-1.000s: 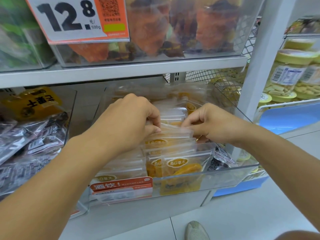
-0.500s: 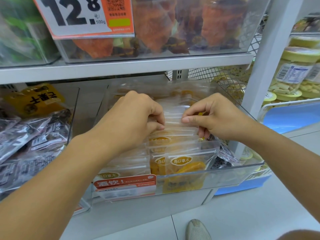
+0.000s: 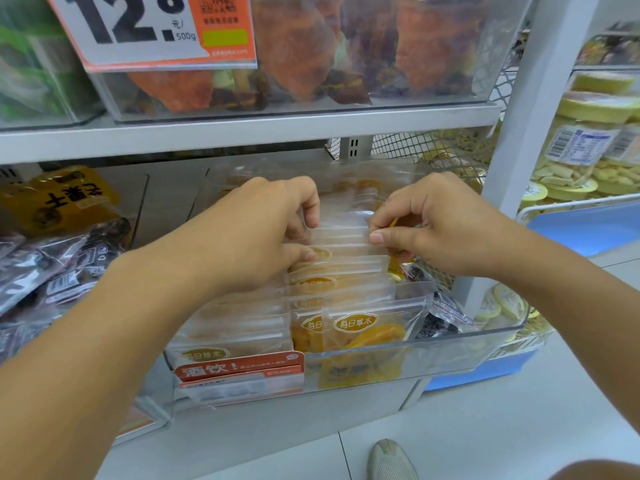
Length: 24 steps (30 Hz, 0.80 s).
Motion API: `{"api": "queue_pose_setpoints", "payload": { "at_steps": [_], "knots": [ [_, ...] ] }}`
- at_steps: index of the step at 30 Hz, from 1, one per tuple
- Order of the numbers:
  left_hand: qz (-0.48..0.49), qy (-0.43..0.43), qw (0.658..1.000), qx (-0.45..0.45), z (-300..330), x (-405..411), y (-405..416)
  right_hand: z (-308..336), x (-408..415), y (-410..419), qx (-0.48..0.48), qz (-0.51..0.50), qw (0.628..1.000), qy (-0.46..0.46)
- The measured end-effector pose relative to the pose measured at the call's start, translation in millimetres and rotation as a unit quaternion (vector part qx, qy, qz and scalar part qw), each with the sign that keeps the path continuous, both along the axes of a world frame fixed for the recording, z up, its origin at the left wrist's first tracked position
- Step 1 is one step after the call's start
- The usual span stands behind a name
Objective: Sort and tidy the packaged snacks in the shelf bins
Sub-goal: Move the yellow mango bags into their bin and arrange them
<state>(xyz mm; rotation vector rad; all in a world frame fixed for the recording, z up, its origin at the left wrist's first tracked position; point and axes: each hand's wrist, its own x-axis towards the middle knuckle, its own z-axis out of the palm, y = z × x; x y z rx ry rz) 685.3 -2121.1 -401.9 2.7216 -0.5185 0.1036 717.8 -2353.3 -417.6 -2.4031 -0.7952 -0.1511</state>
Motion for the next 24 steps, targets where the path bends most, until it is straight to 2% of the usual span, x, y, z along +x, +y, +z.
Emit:
{"api": "queue_pose_setpoints", "payload": {
  "at_steps": [5,9,15,21,24],
  "knots": [
    [-0.009,-0.011,1.000,-0.001,-1,6,-1,5,-3,-1,-0.011,0.008,0.999,-0.036],
    [-0.020,-0.012,0.999,-0.024,-6,10,0,0,-3,-5,-0.017,0.001,1.000,-0.019],
    [-0.019,-0.070,0.995,-0.071,-12,17,-3,0,-5,-12,0.014,-0.015,0.999,-0.026],
    [-0.014,-0.017,1.000,-0.016,-15,17,-4,-13,-6,-8,0.047,-0.024,0.985,0.163],
    [-0.017,-0.037,0.999,-0.029,-6,17,-2,0,-3,-19,0.144,-0.054,0.966,0.208]
  ]
}}
